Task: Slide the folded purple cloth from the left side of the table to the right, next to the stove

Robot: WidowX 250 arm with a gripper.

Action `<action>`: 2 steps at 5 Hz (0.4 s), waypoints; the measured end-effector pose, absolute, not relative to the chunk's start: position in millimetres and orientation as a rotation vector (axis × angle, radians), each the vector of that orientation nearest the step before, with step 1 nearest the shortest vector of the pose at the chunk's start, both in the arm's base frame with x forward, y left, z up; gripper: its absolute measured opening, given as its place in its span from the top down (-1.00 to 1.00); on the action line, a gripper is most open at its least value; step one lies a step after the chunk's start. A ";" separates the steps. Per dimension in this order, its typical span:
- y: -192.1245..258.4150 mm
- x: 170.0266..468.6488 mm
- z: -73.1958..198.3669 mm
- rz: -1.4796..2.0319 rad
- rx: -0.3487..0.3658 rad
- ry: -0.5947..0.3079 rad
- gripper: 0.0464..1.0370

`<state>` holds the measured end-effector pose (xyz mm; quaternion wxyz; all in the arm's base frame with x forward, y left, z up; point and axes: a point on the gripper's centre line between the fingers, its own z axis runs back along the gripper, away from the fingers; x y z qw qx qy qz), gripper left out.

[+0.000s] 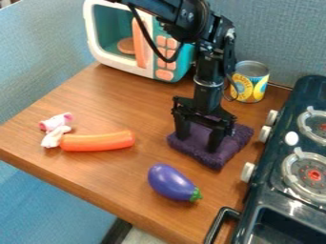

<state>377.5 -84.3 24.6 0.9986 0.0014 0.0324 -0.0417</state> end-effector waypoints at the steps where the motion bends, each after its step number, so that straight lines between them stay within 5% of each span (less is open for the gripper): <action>1: -83.0 370.2 26.8 -0.075 -0.002 0.066 -0.93; 2: -94.3 372.5 44.9 -0.101 -0.107 0.028 -0.93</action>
